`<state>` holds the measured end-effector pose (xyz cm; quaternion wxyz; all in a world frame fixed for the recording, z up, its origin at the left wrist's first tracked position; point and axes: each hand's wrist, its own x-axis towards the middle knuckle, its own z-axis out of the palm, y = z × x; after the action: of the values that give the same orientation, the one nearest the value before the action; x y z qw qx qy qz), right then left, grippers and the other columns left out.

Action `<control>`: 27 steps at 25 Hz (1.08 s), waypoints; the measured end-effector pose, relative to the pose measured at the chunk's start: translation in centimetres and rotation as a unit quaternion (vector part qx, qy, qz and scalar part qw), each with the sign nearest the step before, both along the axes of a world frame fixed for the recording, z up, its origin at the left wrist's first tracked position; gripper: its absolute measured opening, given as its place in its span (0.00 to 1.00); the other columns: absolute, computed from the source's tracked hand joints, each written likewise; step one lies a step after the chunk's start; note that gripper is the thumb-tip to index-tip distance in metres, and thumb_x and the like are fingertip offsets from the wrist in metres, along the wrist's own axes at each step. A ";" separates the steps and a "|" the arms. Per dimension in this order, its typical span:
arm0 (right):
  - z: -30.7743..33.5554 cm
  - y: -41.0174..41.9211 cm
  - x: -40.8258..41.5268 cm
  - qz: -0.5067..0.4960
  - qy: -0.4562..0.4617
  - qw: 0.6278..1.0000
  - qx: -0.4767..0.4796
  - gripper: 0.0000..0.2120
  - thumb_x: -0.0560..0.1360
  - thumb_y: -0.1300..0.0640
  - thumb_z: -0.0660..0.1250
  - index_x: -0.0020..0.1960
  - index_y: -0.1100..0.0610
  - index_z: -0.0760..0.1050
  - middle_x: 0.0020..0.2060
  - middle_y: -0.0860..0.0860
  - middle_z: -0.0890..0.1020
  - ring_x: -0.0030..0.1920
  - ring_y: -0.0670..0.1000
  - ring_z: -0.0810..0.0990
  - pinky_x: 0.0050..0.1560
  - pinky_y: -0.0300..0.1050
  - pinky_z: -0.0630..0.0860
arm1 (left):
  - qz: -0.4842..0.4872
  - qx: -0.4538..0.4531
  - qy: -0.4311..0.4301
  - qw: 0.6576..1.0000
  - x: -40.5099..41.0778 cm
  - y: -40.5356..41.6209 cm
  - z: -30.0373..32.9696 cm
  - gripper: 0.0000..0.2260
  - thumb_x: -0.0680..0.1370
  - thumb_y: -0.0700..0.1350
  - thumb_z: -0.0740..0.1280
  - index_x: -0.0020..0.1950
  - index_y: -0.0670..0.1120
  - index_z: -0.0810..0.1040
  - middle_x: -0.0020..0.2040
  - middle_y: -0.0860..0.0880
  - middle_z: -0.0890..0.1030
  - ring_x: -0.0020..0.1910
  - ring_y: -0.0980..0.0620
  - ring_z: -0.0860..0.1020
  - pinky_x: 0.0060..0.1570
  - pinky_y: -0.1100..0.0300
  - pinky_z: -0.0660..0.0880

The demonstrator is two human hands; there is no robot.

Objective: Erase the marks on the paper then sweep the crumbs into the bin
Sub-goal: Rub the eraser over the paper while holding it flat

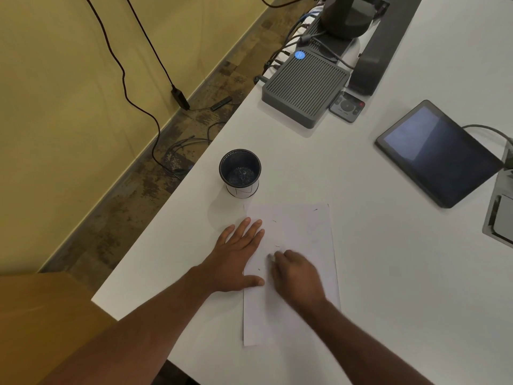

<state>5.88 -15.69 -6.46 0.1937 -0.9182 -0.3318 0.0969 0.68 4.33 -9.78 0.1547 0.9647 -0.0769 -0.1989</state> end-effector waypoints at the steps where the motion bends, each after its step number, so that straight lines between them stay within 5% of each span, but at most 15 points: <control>1: -0.3 -0.6 2.0 -0.034 0.005 0.999 -0.009 0.07 0.73 0.59 0.70 0.37 0.57 0.76 0.29 0.52 0.76 0.28 0.54 0.75 0.29 0.39 0.64 | -0.001 0.001 0.002 1.000 0.0 0.0 0.0 0.48 0.75 0.75 0.56 0.83 0.48 0.41 0.82 0.51 0.34 0.79 0.51 0.30 0.78 0.45 0.37; 4: -0.2 -1.7 6.7 -0.176 -0.059 0.983 0.008 0.12 0.74 0.57 0.65 0.33 0.58 0.73 0.27 0.53 0.74 0.26 0.57 0.73 0.28 0.42 0.63 | 0.001 0.000 -0.003 1.000 0.0 -0.1 0.1 0.49 0.75 0.75 0.56 0.83 0.48 0.41 0.82 0.51 0.34 0.79 0.51 0.31 0.78 0.45 0.37; 9: -0.3 -0.1 -0.3 0.024 -0.019 1.000 0.001 0.06 0.73 0.59 0.71 0.38 0.57 0.77 0.29 0.52 0.76 0.29 0.54 0.74 0.29 0.39 0.65 | 0.002 0.000 -0.005 1.000 -0.1 0.0 -0.1 0.48 0.75 0.75 0.56 0.83 0.47 0.42 0.82 0.51 0.36 0.79 0.50 0.31 0.77 0.44 0.39; 14: -0.3 -2.7 8.8 -0.182 -0.060 0.981 -0.001 0.13 0.75 0.58 0.67 0.33 0.58 0.72 0.27 0.52 0.72 0.27 0.57 0.72 0.28 0.42 0.63 | 0.002 0.001 0.002 1.000 0.0 0.0 0.1 0.48 0.75 0.75 0.56 0.83 0.47 0.41 0.82 0.51 0.34 0.79 0.51 0.30 0.78 0.45 0.37; 18: -0.7 -1.7 5.0 -0.063 -0.044 0.997 -0.005 0.12 0.75 0.58 0.67 0.34 0.58 0.73 0.28 0.53 0.74 0.27 0.57 0.73 0.28 0.41 0.62 | 0.002 0.000 -0.005 1.000 0.0 0.0 0.1 0.48 0.75 0.75 0.56 0.83 0.47 0.42 0.82 0.51 0.35 0.79 0.50 0.31 0.77 0.45 0.38; 22: -0.5 -3.9 11.0 -0.194 -0.074 0.978 -0.017 0.14 0.76 0.57 0.65 0.32 0.58 0.72 0.26 0.52 0.71 0.27 0.58 0.74 0.28 0.42 0.62 | -0.001 0.006 -0.004 1.000 0.0 0.0 0.0 0.49 0.75 0.76 0.56 0.83 0.47 0.42 0.82 0.51 0.35 0.79 0.50 0.31 0.77 0.45 0.38; 27: -0.6 -2.5 7.5 -0.092 -0.039 0.995 -0.023 0.14 0.75 0.58 0.68 0.32 0.58 0.71 0.27 0.53 0.72 0.27 0.58 0.73 0.28 0.41 0.62 | 0.001 0.005 -0.002 1.000 0.0 -0.1 0.0 0.49 0.75 0.76 0.55 0.83 0.47 0.42 0.82 0.51 0.35 0.79 0.51 0.31 0.77 0.45 0.38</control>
<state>13.39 -18.16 -7.08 0.1672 -0.9522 -0.2509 0.0500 0.70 4.27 -9.78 0.1494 0.9659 -0.0756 -0.1973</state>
